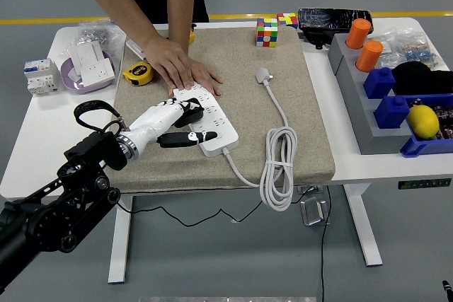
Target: Pick up the plug,place it near the board,insert it into the board,press the button
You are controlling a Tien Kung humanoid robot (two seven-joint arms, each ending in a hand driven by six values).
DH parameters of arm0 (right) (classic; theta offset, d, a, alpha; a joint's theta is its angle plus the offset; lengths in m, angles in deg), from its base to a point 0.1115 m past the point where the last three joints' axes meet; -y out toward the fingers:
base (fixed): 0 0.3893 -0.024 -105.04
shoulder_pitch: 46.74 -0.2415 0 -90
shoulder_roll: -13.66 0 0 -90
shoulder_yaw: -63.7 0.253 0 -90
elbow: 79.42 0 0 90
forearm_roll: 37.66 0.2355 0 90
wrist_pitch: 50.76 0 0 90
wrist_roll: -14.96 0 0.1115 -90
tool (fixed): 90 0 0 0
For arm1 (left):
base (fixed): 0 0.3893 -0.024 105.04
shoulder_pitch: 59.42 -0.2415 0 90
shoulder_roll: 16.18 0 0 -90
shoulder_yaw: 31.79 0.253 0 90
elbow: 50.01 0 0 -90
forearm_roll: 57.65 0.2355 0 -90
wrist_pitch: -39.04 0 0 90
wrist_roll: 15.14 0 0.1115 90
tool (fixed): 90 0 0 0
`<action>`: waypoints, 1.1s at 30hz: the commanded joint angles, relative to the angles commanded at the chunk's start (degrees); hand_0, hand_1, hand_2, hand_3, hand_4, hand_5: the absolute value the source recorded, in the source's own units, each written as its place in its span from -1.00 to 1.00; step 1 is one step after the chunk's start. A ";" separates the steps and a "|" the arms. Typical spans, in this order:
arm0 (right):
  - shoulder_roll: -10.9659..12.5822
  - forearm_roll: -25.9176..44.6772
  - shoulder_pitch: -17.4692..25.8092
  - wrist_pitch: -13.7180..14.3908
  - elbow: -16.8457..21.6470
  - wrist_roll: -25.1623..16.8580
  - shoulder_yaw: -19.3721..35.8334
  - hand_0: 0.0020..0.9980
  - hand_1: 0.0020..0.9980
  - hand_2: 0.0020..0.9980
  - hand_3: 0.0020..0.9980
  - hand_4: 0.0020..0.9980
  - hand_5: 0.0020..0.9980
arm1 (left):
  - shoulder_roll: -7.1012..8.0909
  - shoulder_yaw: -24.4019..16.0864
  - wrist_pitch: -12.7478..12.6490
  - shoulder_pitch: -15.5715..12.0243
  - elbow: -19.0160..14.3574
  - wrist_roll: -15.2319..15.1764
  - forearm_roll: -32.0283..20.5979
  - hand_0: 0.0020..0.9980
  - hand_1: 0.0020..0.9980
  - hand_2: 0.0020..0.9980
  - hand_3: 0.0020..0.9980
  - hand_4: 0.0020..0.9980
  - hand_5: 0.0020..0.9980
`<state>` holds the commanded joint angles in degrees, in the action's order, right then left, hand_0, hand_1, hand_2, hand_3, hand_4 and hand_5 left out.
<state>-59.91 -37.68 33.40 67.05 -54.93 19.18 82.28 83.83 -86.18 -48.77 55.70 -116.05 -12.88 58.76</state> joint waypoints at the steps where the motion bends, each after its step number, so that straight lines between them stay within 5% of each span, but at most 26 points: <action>1: 0.01 0.00 0.03 0.00 0.00 0.00 -0.03 0.90 0.75 0.63 0.62 1.00 1.00 | 0.01 0.07 0.03 -0.04 0.04 -0.02 -0.01 1.00 0.91 0.80 0.75 1.00 1.00; 9: 0.00 0.01 0.35 0.01 -0.01 0.03 -0.11 0.90 0.75 0.63 0.62 1.00 1.00 | 0.14 0.25 -0.01 -0.36 -0.32 -0.14 -0.10 1.00 0.91 0.80 0.75 1.00 1.00; 17: -0.01 -0.09 0.36 0.04 0.01 0.06 0.05 0.89 0.75 0.63 0.62 1.00 1.00 | 0.62 -1.38 -1.17 -0.59 -4.12 -0.54 0.43 1.00 0.91 0.79 0.75 1.00 1.00; 25: 0.00 -0.11 0.56 0.04 0.01 0.10 0.09 0.89 0.75 0.63 0.62 1.00 1.00 | 1.37 -3.40 -3.48 -1.34 -10.97 -0.51 1.80 0.91 0.81 0.69 0.75 1.00 1.00; 28: 0.03 0.02 0.68 0.03 -0.02 0.11 0.02 0.89 0.75 0.63 0.62 1.00 1.00 | 1.92 -3.45 -2.18 -1.91 -15.97 1.43 4.66 0.91 0.81 0.69 0.75 1.00 1.00; 29: 0.05 0.03 0.67 0.04 -0.03 0.12 -0.01 0.89 0.75 0.63 0.62 1.00 1.00 | 2.03 -3.24 -0.95 -1.93 -17.47 2.33 5.90 0.04 0.07 -0.01 0.76 0.75 0.09; 33: 0.09 -0.07 0.48 0.05 0.04 0.12 0.02 0.89 0.75 0.63 0.62 1.00 1.00 | 2.14 -1.94 3.28 -1.39 -21.80 4.79 10.56 0.04 0.07 -0.01 0.76 0.75 0.09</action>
<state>-59.82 -37.75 33.88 67.10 -54.88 19.30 82.30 85.97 -88.12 -45.49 54.31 -137.85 -8.09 69.31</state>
